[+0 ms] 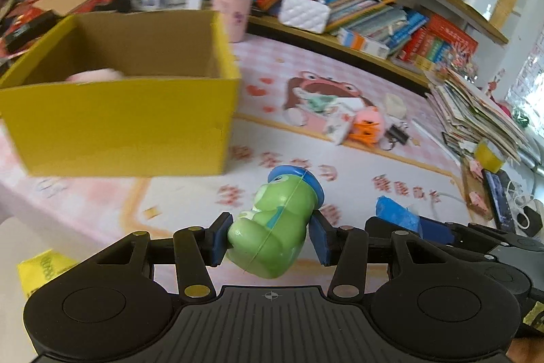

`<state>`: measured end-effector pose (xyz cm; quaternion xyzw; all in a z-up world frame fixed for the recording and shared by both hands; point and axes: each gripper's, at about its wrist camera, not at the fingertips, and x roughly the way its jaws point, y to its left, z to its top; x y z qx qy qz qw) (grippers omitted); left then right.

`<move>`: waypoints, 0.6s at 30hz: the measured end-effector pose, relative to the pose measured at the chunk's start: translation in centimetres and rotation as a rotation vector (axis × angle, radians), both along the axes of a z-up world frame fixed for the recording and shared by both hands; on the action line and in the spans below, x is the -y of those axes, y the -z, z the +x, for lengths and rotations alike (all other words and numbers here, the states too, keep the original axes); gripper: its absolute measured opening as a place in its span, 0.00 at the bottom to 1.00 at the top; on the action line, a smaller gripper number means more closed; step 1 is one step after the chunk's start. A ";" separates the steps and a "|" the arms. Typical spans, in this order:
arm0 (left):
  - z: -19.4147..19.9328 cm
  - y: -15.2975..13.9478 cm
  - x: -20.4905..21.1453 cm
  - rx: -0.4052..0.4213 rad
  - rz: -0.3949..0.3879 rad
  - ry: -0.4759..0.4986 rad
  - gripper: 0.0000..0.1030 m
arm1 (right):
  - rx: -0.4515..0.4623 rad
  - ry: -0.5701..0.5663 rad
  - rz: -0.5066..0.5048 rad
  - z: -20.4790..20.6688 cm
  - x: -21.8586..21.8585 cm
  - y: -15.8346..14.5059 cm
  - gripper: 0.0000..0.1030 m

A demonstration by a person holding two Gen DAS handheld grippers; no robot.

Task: Organize objects
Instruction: 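Carry the green toy with the left tool into the box while the right tool carries the blue item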

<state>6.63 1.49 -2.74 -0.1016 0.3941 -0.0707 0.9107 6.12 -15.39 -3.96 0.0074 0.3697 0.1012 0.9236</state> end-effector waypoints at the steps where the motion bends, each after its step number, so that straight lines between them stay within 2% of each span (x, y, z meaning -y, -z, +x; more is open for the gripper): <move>1: -0.6 0.0 -0.9 -0.003 -0.003 -0.009 0.46 | -0.004 -0.009 0.001 -0.4 -0.9 0.0 0.38; 18: -7.9 -1.5 -13.0 0.047 0.014 -0.136 0.46 | 0.039 -0.133 0.028 -6.2 -13.6 -0.6 0.38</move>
